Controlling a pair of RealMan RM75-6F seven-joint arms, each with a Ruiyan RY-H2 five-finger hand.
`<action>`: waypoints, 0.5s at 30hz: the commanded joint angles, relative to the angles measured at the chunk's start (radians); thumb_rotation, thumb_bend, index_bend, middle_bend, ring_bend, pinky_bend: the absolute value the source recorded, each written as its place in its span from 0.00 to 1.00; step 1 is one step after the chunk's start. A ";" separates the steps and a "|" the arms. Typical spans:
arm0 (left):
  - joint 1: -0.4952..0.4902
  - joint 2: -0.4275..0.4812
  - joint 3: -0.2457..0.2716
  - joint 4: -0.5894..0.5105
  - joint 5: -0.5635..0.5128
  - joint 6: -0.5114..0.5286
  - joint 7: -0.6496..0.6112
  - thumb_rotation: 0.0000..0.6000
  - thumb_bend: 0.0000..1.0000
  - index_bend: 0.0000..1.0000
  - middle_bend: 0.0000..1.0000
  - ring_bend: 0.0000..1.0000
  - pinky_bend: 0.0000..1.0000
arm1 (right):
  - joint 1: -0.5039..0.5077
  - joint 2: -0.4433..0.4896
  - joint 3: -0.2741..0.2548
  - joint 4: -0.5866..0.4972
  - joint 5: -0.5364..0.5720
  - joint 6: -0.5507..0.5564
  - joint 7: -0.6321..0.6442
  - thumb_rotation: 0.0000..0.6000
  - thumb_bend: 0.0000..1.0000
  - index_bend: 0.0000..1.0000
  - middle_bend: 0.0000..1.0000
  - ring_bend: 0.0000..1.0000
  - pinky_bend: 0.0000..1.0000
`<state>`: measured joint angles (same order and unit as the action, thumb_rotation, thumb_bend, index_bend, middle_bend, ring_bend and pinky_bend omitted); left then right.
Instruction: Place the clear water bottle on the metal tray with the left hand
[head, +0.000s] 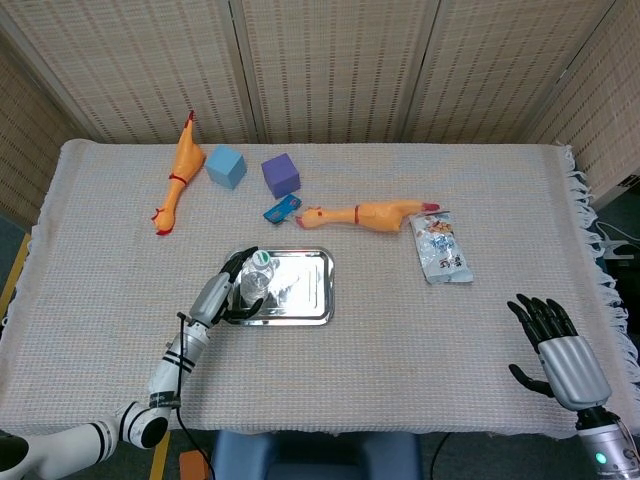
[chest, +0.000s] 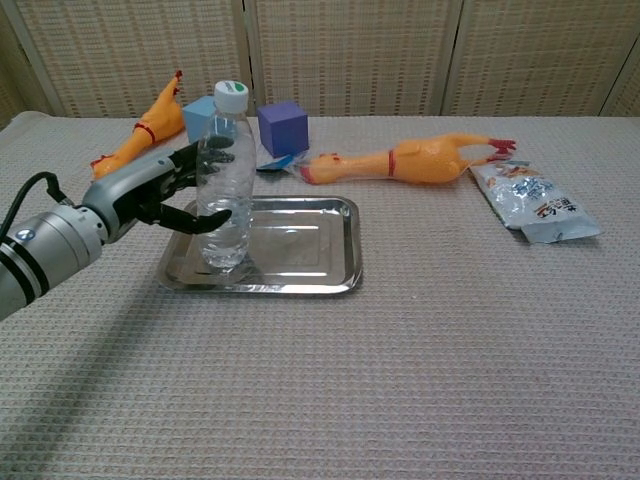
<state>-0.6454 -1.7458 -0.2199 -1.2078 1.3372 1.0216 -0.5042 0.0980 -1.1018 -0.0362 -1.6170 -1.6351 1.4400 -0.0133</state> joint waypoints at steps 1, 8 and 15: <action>0.001 -0.001 -0.004 -0.006 -0.008 -0.001 0.000 1.00 0.37 0.00 0.00 0.00 0.02 | 0.001 0.001 -0.001 -0.002 0.000 -0.003 -0.002 1.00 0.18 0.00 0.00 0.00 0.00; 0.004 0.021 0.004 -0.023 0.009 0.011 0.020 1.00 0.35 0.00 0.00 0.00 0.00 | -0.001 0.003 0.002 -0.002 0.001 0.002 0.004 1.00 0.18 0.00 0.00 0.00 0.00; 0.018 0.048 0.032 -0.015 0.037 0.038 0.071 1.00 0.31 0.00 0.00 0.00 0.00 | -0.002 0.004 -0.001 -0.006 -0.007 0.004 0.004 1.00 0.18 0.00 0.00 0.00 0.00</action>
<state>-0.6336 -1.7175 -0.2063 -1.2266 1.3635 1.0718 -0.4640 0.0973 -1.0983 -0.0365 -1.6213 -1.6395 1.4425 -0.0082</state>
